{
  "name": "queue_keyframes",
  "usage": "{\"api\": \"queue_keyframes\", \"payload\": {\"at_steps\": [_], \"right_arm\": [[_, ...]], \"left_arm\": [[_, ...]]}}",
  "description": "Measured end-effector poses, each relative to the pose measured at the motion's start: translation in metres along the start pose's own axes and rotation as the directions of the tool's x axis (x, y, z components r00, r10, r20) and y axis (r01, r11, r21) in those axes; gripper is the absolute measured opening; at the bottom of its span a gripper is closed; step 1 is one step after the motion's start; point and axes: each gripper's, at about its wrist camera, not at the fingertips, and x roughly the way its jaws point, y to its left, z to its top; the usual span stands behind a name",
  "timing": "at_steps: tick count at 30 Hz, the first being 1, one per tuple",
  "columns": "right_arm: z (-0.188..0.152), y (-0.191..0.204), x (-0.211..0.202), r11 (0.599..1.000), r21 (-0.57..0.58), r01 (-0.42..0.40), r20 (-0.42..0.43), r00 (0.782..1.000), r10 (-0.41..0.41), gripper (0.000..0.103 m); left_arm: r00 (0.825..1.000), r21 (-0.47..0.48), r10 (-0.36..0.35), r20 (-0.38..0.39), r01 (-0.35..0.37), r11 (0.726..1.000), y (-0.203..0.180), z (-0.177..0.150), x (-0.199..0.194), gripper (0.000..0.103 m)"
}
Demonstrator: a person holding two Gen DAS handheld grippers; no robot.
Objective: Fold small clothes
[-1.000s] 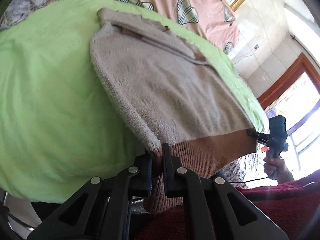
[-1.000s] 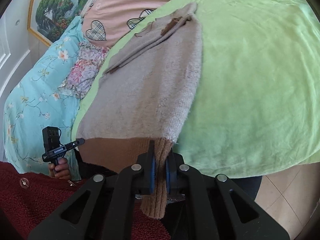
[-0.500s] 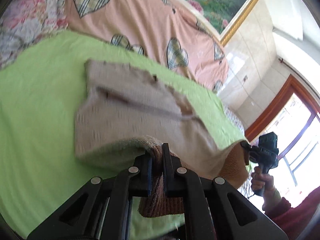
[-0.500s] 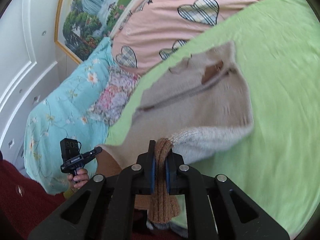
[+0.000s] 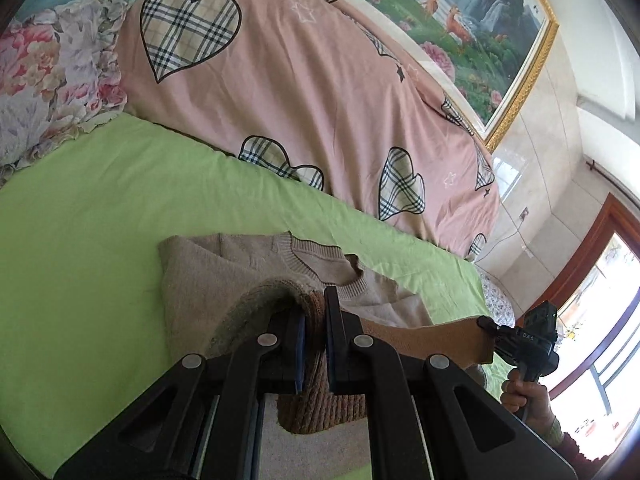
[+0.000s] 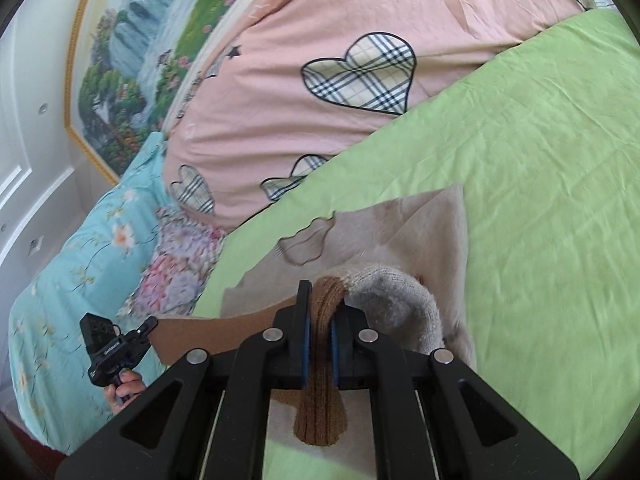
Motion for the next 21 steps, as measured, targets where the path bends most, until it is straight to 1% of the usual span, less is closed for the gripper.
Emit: {"api": "queue_keyframes", "payload": {"at_steps": [6,13,15,17,18,19,20,21], "right_arm": [[0.017,-0.025,0.047,0.997,0.029,0.071,-0.049,0.996,-0.069,0.009],[0.017,-0.042,0.082,0.987,0.015,0.158,-0.111,0.982,-0.155,0.009],[0.016,-0.044,0.087,0.983,0.006,0.182,-0.123,0.976,-0.180,0.009],[0.014,-0.043,0.087,0.978,-0.009,0.209,-0.138,0.968,-0.208,0.010],[0.013,-0.041,0.085,0.977,-0.004,0.215,-0.144,0.966,-0.213,0.012],[0.011,-0.039,0.079,0.976,0.002,0.216,-0.142,0.967,-0.214,0.018],[0.008,-0.034,0.067,0.975,-0.008,0.221,-0.119,0.968,-0.220,0.023],[0.006,-0.028,0.060,0.973,-0.026,0.228,-0.100,0.968,-0.230,0.033]], "left_arm": [[0.996,-0.035,0.081,-0.043,-0.082,0.996,0.035,0.008,0.053,0.006],[0.982,-0.066,0.153,-0.110,-0.161,0.985,0.070,0.001,0.102,0.006],[0.978,-0.082,0.160,-0.134,-0.172,0.982,0.076,-0.002,0.110,0.008],[0.975,-0.101,0.148,-0.167,-0.166,0.981,0.078,-0.005,0.111,0.008],[0.975,-0.103,0.140,-0.175,-0.160,0.982,0.076,-0.007,0.107,0.009],[0.975,-0.094,0.132,-0.179,-0.150,0.984,0.071,-0.010,0.101,0.009],[0.978,-0.077,0.107,-0.181,-0.123,0.989,0.063,-0.016,0.092,0.010],[0.979,-0.055,0.077,-0.188,-0.088,0.995,0.051,-0.023,0.083,0.013]]}}
